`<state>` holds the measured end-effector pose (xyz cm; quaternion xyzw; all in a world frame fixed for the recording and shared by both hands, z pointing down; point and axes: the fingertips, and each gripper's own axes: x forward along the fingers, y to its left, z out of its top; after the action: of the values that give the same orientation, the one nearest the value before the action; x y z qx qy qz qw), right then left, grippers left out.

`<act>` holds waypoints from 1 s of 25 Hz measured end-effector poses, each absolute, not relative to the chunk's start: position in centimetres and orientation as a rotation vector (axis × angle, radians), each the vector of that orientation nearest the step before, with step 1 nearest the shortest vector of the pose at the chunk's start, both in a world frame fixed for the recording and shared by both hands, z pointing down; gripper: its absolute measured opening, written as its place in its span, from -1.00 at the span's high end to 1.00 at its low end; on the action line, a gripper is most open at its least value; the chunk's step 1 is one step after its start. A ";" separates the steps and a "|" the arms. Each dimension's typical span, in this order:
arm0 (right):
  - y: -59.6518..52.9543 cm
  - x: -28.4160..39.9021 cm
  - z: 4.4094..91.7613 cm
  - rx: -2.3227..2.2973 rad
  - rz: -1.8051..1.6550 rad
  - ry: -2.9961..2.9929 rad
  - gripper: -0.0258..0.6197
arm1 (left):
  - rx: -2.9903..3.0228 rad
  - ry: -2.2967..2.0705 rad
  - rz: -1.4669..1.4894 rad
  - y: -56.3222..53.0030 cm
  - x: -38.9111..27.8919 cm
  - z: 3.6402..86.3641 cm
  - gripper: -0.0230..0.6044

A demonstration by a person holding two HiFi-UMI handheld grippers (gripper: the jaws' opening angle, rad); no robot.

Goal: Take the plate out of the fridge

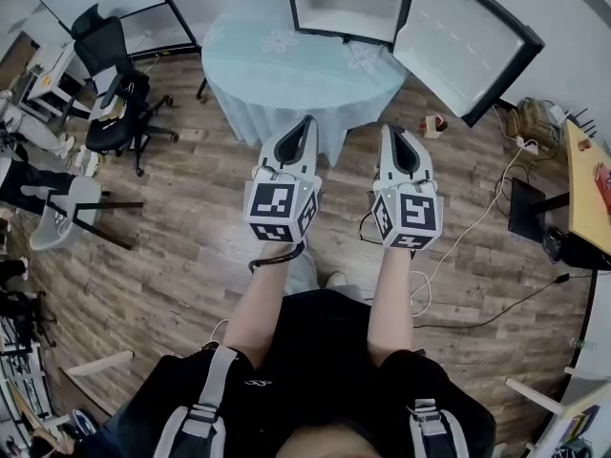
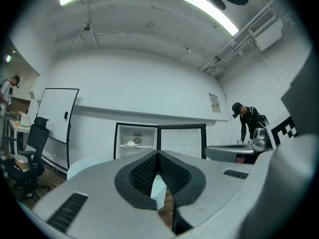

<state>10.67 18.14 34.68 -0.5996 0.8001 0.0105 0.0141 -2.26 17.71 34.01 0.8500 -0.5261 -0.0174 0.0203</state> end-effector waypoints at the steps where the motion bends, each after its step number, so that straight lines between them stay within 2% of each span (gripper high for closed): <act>1: 17.7 10.4 34.7 -1.862 0.013 2.480 0.90 | 2.629 -1.636 -0.056 17.3 -2.6 34.0 0.93; 7: 15.2 5.6 34.1 -1.737 0.047 2.560 0.90 | 2.620 -1.658 -0.016 14.8 -5.3 34.2 0.93; 25: 0.6 -1.9 32.3 -1.762 0.066 2.533 0.90 | 2.655 -1.547 -0.085 -0.7 -12.3 32.8 0.93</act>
<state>-1.86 0.61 32.32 -0.5708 0.8204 0.0215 0.0278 -12.31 -0.68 32.76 0.8632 -0.5029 -0.0275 0.0340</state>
